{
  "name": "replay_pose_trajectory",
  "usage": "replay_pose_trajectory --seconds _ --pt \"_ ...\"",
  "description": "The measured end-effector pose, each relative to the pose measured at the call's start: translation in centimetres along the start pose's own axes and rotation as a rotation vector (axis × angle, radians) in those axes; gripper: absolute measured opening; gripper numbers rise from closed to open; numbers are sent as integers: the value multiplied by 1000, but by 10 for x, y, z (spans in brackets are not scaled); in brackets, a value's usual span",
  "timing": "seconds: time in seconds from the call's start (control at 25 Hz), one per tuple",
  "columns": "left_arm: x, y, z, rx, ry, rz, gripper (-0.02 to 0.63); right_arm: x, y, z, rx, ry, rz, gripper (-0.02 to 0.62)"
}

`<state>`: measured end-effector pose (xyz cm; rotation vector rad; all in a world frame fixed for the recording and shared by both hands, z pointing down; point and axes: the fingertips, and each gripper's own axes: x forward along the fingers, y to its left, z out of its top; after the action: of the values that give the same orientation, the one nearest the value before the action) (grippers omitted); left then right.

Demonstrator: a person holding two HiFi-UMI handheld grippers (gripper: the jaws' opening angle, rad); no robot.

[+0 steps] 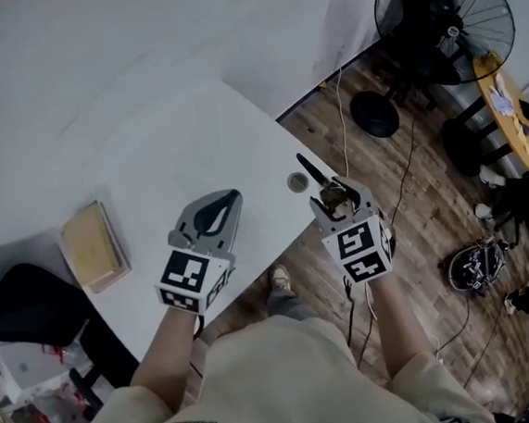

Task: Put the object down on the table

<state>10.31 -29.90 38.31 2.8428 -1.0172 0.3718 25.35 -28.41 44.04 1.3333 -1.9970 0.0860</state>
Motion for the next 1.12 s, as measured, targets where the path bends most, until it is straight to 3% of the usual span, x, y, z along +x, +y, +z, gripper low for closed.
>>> replay_pose_trajectory --seconds 0.24,0.52,1.12 --pt "49 17 -9 -73 51 85 21 53 -41 -17 -68 38 76 235" --pt "79 34 -22 -66 103 158 21 102 -61 -23 -167 60 117 235" --pt "98 79 -45 -109 126 178 21 179 -29 -39 -248 187 159 235"
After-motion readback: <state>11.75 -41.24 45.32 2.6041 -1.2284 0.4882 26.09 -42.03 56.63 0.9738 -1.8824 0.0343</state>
